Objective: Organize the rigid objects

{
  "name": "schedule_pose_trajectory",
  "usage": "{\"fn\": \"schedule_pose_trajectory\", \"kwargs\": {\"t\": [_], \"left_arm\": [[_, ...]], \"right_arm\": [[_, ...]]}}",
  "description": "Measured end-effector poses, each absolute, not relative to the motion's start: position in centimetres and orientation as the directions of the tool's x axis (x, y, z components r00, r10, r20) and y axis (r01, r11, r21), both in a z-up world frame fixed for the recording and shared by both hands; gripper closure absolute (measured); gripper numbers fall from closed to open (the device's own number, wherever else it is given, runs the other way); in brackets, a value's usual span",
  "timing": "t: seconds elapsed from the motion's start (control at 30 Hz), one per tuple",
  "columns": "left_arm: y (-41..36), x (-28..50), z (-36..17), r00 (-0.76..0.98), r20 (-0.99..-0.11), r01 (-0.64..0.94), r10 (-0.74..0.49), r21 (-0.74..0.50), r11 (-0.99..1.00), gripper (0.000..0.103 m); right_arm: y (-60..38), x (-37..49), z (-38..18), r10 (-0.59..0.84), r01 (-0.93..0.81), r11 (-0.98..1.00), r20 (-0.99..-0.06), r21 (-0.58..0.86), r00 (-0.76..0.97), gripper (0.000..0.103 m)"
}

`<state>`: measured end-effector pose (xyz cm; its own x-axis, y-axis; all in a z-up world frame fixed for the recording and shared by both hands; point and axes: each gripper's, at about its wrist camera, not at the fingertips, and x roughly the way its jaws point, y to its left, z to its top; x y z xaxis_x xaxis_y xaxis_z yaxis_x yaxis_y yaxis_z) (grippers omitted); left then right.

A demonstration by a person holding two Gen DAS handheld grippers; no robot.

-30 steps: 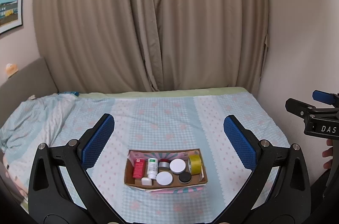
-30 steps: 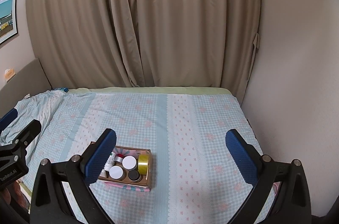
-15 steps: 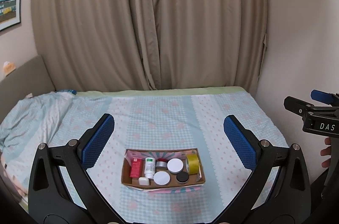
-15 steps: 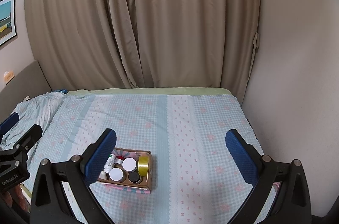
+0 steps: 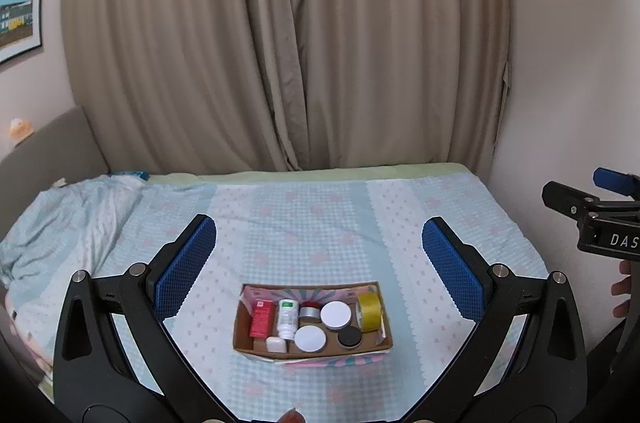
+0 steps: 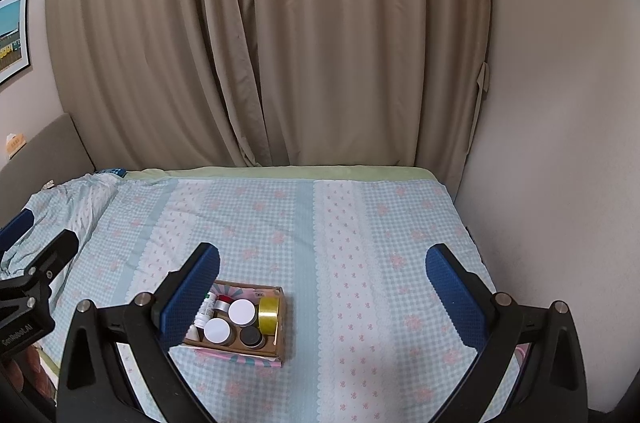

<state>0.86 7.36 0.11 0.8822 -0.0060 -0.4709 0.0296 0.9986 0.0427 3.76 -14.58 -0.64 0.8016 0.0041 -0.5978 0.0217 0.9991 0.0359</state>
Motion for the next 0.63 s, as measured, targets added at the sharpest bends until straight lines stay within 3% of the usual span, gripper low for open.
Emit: {"fn": "schedule_pose_trajectory", "kwargs": {"t": [0.63], "left_arm": [[7.4, -0.2, 0.5, 0.913, -0.408, 0.008, 0.006, 0.032, 0.999, 0.000]], "right_arm": [[-14.7, 4.1, -0.7, 0.005, 0.020, 0.999, -0.595, 0.036, 0.804, 0.000]]}}
